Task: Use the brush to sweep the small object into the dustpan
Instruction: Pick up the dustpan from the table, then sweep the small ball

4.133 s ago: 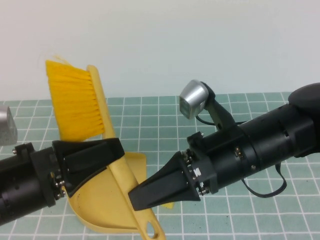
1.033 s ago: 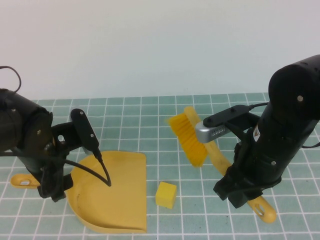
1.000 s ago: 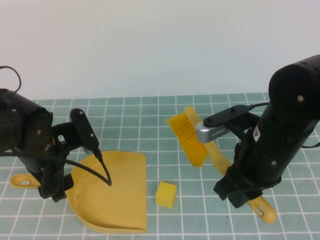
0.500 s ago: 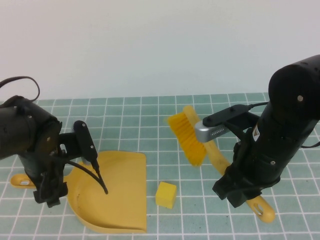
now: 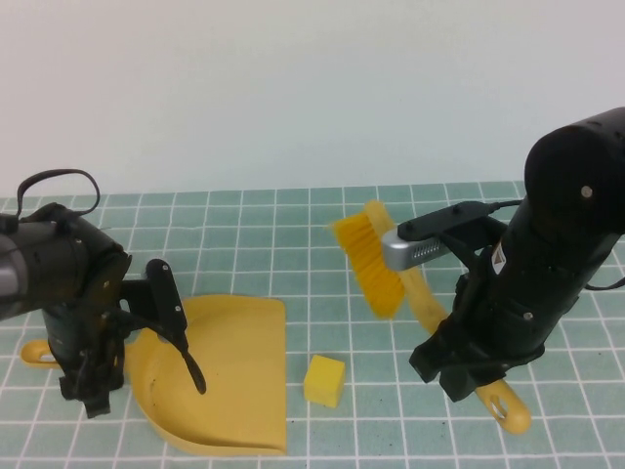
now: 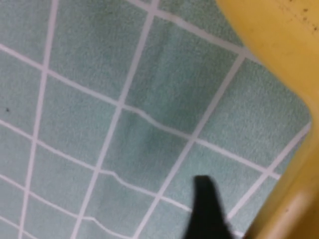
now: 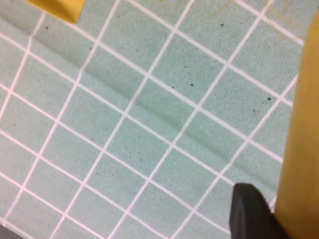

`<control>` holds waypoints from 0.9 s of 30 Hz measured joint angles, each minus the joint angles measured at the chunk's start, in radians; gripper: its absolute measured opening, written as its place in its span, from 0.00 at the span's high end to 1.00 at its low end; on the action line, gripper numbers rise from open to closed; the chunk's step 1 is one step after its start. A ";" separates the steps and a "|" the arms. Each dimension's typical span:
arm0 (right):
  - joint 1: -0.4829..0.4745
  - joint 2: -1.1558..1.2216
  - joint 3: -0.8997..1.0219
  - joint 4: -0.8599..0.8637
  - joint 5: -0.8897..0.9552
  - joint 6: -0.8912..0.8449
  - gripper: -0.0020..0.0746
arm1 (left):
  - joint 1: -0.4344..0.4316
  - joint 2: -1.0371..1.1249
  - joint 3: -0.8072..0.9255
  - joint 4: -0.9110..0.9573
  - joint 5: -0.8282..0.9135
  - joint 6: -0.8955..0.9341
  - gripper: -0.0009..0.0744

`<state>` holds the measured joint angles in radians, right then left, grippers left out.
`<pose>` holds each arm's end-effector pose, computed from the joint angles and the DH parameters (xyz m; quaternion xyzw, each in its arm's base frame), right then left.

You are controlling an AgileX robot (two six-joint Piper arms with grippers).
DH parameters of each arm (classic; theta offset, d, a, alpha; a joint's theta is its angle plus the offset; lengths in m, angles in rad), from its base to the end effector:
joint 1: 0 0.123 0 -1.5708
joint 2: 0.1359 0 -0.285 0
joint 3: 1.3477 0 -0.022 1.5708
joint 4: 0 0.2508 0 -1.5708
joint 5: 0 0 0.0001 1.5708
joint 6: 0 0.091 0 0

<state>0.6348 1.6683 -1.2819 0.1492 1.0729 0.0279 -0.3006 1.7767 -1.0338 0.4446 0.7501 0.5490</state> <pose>0.2588 0.2054 0.2590 -0.2689 0.9556 0.0971 0.0712 0.3195 -0.0711 0.1710 0.5358 0.8245 0.1718 0.0596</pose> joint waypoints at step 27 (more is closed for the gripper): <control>0.000 0.054 0.295 -0.048 -0.178 0.142 0.75 | -0.175 -0.029 0.002 0.073 0.104 0.136 0.99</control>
<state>0.6348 1.7227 -0.9870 0.1010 0.8948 0.1697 -0.4758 1.7478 -1.0320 0.5181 0.8542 0.6849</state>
